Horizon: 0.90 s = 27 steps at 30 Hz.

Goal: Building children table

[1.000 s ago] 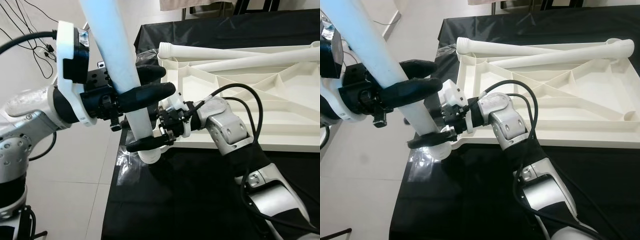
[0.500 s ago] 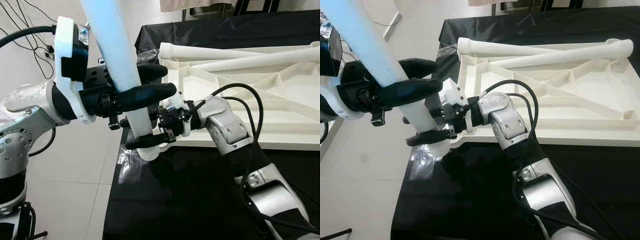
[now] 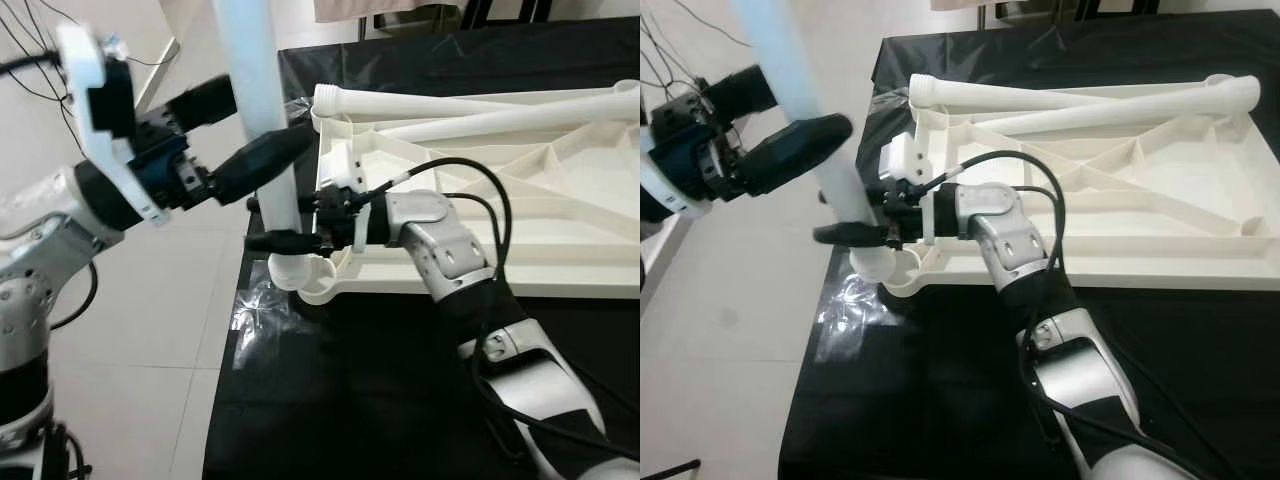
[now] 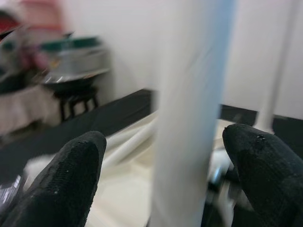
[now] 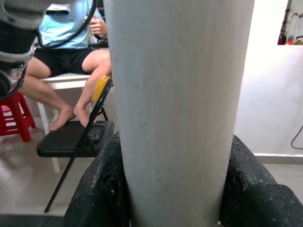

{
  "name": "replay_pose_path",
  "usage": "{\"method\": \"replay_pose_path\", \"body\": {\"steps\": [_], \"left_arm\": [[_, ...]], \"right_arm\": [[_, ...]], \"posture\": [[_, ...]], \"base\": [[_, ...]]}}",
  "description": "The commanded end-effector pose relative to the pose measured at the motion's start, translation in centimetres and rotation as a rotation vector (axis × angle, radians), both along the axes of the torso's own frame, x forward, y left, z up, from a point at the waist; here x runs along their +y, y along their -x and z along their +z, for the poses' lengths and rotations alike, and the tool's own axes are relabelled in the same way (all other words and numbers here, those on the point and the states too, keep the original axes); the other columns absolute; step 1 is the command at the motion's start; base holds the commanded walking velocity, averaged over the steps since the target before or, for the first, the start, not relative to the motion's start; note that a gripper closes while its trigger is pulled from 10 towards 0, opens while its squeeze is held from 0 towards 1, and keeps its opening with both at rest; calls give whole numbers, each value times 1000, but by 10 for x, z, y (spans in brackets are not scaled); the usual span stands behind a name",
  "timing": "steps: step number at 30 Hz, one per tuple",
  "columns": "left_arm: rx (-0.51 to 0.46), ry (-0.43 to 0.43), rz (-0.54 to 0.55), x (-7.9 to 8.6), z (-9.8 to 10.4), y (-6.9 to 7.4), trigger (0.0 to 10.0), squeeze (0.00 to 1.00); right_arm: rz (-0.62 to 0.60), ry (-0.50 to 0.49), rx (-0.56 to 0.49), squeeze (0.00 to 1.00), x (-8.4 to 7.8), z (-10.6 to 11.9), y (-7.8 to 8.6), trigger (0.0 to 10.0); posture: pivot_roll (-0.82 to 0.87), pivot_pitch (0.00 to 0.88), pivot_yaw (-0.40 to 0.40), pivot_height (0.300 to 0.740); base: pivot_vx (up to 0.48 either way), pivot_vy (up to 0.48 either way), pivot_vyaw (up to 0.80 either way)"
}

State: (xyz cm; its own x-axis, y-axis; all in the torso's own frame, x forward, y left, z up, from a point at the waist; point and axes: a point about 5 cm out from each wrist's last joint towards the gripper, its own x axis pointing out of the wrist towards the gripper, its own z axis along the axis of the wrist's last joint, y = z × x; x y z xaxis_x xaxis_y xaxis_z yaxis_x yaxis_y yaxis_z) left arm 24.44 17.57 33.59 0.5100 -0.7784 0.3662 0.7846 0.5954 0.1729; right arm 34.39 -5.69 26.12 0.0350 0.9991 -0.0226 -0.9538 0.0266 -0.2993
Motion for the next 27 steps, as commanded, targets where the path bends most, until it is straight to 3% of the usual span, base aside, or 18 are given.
{"method": "replay_pose_path", "body": {"steps": [1,2,3,5,10,11,13,15,19,24,27], "left_arm": [[-19,4,3,4,3,7,10000,1000],[-16,6,5,5,1,8,10000,863],[22,20,32,12,-9,16,10000,0],[72,34,68,21,-21,27,10000,0],[107,36,75,24,-30,34,10000,0],[215,13,52,21,-56,51,10000,0],[215,13,52,21,-56,51,10000,0],[305,-15,29,13,-77,64,10000,0],[340,-25,22,8,-86,69,10000,0],[480,-90,10,-18,-120,88,10000,0],[495,-105,11,-20,-123,90,10000,0]], "right_arm": [[21,-4,-9,0,3,4,0,0],[16,-7,-7,0,2,4,-1,0],[22,-20,3,0,-2,7,-2,0],[42,-34,18,0,-9,9,-3,0],[65,-32,26,0,-12,9,-1,0],[87,-2,36,0,-15,2,1,0],[87,-2,36,0,-15,2,1,0],[89,20,41,0,-16,-3,1,0],[89,24,44,0,-16,-4,1,0],[91,54,58,0,-20,-11,-1,0],[93,61,61,0,-20,-12,-1,0]], "posture": [[-13,263,75,740],[-13,263,75,740],[-7,280,69,740],[-4,285,68,740],[-1,289,66,740],[5,299,63,740],[5,299,63,740],[7,307,60,740],[9,311,60,740],[15,328,55,740],[15,330,55,740]], "base": [[0,0,0],[0,0,0],[0,0,0],[0,0,0],[0,0,0],[0,0,0],[0,0,0],[0,0,0],[0,0,0],[0,0,0],[0,0,0]]}}
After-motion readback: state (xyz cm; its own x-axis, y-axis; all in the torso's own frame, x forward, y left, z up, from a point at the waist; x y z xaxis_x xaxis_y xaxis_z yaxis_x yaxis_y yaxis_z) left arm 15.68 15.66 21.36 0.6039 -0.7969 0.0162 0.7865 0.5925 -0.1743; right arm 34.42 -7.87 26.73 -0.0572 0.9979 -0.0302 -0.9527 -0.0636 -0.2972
